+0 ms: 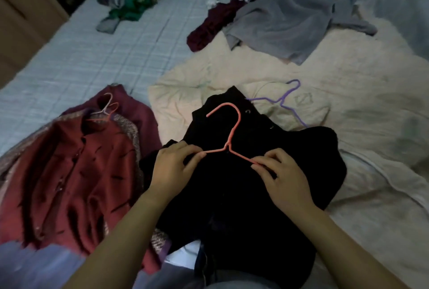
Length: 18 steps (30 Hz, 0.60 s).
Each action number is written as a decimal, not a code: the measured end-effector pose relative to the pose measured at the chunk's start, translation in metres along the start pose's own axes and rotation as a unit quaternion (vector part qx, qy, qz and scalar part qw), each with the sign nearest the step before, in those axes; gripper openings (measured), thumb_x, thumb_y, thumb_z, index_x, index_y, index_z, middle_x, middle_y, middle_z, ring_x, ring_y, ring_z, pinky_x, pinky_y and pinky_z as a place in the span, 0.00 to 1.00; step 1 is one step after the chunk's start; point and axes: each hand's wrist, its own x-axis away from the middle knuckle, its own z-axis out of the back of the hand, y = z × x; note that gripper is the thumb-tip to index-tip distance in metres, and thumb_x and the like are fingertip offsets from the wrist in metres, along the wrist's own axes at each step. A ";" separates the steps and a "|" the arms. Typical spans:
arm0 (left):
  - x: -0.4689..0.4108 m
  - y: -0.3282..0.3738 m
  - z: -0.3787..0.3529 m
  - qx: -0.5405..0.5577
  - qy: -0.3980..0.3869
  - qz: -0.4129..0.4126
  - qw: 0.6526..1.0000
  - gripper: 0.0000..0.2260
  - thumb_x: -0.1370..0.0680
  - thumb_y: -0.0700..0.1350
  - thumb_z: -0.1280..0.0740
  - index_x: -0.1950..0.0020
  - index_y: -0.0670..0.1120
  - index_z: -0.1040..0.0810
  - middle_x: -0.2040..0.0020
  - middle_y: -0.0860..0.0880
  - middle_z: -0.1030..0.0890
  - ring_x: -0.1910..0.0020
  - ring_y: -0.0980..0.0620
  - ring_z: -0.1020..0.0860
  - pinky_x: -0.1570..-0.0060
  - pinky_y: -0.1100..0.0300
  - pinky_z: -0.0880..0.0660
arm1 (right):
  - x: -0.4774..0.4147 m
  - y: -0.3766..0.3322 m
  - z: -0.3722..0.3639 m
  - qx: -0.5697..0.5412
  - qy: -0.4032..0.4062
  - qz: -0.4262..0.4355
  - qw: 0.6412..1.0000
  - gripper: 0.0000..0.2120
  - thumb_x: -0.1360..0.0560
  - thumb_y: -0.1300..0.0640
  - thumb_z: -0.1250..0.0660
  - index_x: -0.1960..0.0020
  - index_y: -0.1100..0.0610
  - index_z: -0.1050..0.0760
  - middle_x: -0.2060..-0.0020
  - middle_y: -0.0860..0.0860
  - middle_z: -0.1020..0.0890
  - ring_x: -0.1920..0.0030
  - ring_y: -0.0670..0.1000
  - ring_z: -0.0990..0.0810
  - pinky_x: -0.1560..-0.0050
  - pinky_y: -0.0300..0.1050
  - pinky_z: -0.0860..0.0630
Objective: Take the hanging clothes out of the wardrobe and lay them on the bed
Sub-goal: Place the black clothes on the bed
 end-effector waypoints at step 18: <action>0.286 0.050 0.096 0.085 0.208 0.150 0.963 0.12 0.26 0.54 0.35 0.55 0.50 0.16 0.60 0.54 0.20 0.60 0.58 0.22 0.55 0.62 0.27 | 0.157 -0.130 -0.001 -0.098 -0.046 0.280 0.954 0.10 0.25 0.52 0.35 0.47 0.52 0.18 0.60 0.43 0.21 0.60 0.43 0.21 0.64 0.43 0.24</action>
